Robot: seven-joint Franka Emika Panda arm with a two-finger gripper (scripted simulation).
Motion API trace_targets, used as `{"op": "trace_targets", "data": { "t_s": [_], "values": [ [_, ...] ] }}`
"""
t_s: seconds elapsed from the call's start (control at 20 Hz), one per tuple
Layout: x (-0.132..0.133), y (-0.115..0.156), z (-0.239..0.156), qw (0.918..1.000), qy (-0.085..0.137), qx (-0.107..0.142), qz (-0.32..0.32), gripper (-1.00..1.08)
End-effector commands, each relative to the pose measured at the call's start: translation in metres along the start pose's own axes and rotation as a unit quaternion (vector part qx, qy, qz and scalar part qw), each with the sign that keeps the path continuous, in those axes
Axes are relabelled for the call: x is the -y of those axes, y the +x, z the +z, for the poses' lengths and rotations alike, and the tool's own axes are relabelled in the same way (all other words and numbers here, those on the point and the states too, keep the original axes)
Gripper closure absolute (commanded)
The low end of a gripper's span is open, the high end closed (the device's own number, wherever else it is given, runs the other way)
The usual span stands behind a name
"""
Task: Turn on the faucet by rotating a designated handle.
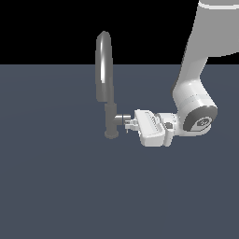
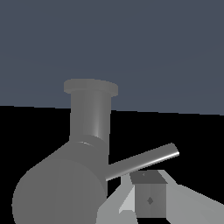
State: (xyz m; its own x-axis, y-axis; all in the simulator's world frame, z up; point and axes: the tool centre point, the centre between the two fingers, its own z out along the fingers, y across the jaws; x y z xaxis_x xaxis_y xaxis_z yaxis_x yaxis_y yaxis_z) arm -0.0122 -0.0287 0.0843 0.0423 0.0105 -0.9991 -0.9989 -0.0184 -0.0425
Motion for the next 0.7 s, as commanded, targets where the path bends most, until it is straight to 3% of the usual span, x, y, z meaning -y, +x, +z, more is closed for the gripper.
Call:
{"op": "trace_targets", "data": {
  "t_s": [0.0, 0.25, 0.3, 0.65],
  "values": [
    [-0.004, 0.028, 0.000, 0.9998, 0.005, -0.004, 0.016, 1.08],
    [-0.003, 0.045, -0.001, 0.9997, 0.006, -0.005, 0.022, 1.08],
    [0.006, 0.012, -0.003, 1.0000, 0.000, 0.002, -0.002, 1.08],
    [0.015, 0.036, -0.002, 1.0000, 0.003, -0.001, 0.009, 1.08]
  ]
}}
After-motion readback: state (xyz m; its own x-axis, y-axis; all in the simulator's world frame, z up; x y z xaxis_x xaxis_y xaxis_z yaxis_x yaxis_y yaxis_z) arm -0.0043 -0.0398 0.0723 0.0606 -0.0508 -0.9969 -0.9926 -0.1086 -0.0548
